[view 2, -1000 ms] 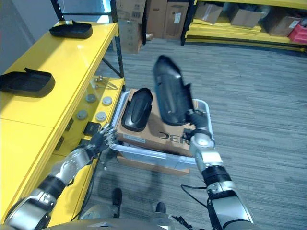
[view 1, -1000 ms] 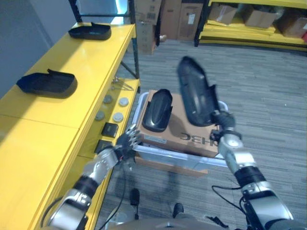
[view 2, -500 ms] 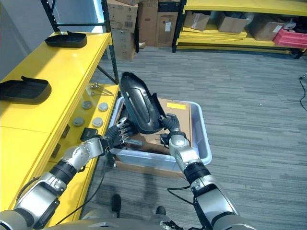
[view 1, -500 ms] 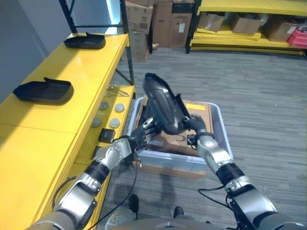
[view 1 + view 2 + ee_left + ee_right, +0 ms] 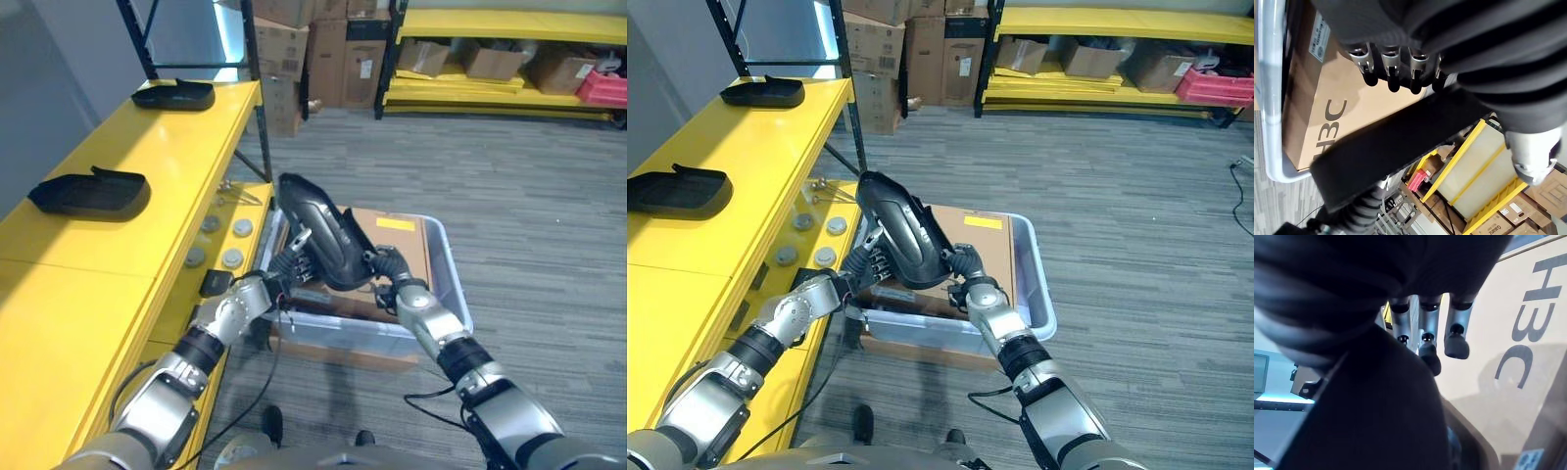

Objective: Move parts from the plastic box to the shelf.

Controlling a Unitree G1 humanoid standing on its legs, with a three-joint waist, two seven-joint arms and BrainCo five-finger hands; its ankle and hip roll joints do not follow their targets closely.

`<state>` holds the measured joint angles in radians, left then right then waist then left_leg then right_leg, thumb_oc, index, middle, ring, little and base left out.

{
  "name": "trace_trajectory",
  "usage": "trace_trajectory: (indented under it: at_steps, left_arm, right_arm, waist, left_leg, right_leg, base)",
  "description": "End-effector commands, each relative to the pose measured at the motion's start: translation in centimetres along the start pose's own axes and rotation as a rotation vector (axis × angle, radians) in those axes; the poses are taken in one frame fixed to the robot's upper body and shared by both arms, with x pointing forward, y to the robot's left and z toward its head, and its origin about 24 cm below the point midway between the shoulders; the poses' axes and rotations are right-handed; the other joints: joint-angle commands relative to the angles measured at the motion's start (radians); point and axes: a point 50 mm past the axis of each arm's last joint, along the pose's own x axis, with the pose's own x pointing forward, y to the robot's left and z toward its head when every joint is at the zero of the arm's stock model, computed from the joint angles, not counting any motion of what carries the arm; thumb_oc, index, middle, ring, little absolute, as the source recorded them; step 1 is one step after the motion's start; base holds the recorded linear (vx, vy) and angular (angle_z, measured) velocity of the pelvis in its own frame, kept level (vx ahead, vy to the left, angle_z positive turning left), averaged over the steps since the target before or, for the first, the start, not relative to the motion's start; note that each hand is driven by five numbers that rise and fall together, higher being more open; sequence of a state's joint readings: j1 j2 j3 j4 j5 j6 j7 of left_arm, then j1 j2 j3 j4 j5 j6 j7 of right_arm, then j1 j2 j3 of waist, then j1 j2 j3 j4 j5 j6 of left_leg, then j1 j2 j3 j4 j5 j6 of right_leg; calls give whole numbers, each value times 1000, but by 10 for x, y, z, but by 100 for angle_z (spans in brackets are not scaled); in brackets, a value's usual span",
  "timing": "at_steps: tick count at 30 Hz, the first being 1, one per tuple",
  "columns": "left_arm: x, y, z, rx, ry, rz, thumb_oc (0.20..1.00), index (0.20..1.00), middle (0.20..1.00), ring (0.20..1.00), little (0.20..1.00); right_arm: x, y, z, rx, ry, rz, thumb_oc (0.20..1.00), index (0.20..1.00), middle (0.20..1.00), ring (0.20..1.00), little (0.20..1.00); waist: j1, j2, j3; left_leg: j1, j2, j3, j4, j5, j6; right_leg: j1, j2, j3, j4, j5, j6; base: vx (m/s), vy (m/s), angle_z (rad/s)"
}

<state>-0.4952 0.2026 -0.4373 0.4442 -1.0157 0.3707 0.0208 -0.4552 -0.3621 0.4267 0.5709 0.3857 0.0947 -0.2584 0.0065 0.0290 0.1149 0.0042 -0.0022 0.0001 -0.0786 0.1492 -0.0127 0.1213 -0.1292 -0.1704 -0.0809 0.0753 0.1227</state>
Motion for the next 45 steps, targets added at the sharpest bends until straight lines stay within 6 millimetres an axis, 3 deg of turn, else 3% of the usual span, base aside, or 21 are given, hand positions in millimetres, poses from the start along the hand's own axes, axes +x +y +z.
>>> trace_trajectory:
  at_steps: [1,12,15,16,17,18,19,20,25,26,28,29,30,45]
  left_arm:
    - [10,-22,5,43,-27,-66,1000,1000,1000,1000,1000]
    - [13,-22,-14,316,45,23,1000,1000,1000,1000,1000]
    - [13,-22,-14,308,27,0,1000,1000,1000,1000,1000]
    - [13,-24,-14,306,12,-16,871,871,871,871,871]
    - [12,-24,-13,306,8,-18,598,598,598,598,598]
    - [12,-25,-13,307,0,-22,451,451,451,451,451]
    - [12,-25,-13,305,-7,-28,209,209,209,209,209]
    - [12,-26,-12,304,-11,-49,200,200,200,200,200]
    - [2,-28,-11,356,-69,-156,200,200,200,200,200]
    - [3,-30,-10,352,-75,-154,1000,1000,1000,1000,1000]
    - [4,-32,-9,351,-74,-162,1000,1000,1000,1000,1000]
    - [5,-36,-8,354,-87,-182,545,545,545,545,545]
    - [5,-38,-7,346,-96,-181,200,200,200,200,200]
    - [6,-42,-12,260,-92,-182,200,200,200,200,200]
  right_arm:
    - [4,15,28,5,-125,66,200,200,200,200,200]
    - [-2,46,24,2,-105,156,200,200,200,200,200]
    - [-3,51,21,3,-90,172,200,200,200,200,200]
    - [-3,52,19,4,-83,175,200,200,200,200,200]
    - [-4,52,19,4,-81,176,200,200,200,200,200]
    - [-4,52,18,3,-78,177,200,200,200,200,200]
    - [-4,53,17,2,-74,179,200,200,200,200,200]
    - [-4,54,15,-1,-69,180,200,200,200,200,200]
    - [-7,54,10,-7,-62,170,200,200,200,200,200]
    - [-6,55,11,-7,-61,174,200,200,200,200,200]
    - [-5,56,11,-5,-60,177,200,200,200,200,200]
    - [-5,56,11,0,-58,179,200,200,200,200,200]
    - [-5,56,11,2,-58,179,200,200,200,200,200]
    - [-5,53,4,14,-46,174,200,200,200,200,200]
  waist:
    - [44,-16,-45]
    - [46,-13,-44]
    - [46,-14,-45]
    - [47,-14,-44]
    - [47,-14,-44]
    - [47,-14,-43]
    - [47,-15,-42]
    - [48,-15,-41]
    - [62,-11,-32]
    - [62,-10,-32]
    - [61,-10,-33]
    - [59,-10,-35]
    - [57,-10,-36]
    - [53,-14,-48]
  left_leg:
    - [46,-7,4,13,-120,3]
    - [52,-8,0,15,-121,8]
    - [53,-9,-1,15,-122,7]
    - [52,-8,0,18,-123,8]
    - [51,-8,0,18,-124,8]
    - [51,-8,0,19,-124,8]
    - [52,-8,-1,19,-124,8]
    - [52,-8,-1,20,-125,8]
    - [51,-11,-10,24,-124,9]
    - [54,-10,-10,23,-124,8]
    - [56,-10,-9,21,-125,9]
    - [58,-9,-7,19,-126,7]
    - [59,-9,-6,19,-127,7]
    - [62,-7,0,17,-129,8]
  right_leg:
    - [-49,6,-2,38,-19,6]
    - [-45,6,-4,45,-27,6]
    - [-44,7,-3,47,-29,6]
    - [-45,5,-3,51,-30,6]
    - [-46,5,-3,52,-31,6]
    - [-46,5,-4,53,-31,6]
    - [-47,4,-4,55,-31,6]
    - [-46,4,-5,56,-32,6]
    - [-42,0,-14,60,-31,6]
    - [-40,1,-14,60,-32,5]
    - [-38,1,-14,60,-33,5]
    - [-37,1,-13,59,-34,5]
    - [-37,1,-13,60,-35,5]
    - [-36,-1,-14,61,-37,5]
  base:
    - [0,0,0]
    - [0,0,0]
    - [0,0,0]
    - [0,0,0]
    - [0,0,0]
    - [0,0,0]
    - [0,0,0]
    - [0,0,0]
    - [-3,3,0]
    - [17,5,4]
    - [0,0,0]
    - [0,0,0]
    - [0,0,0]
    - [0,0,0]
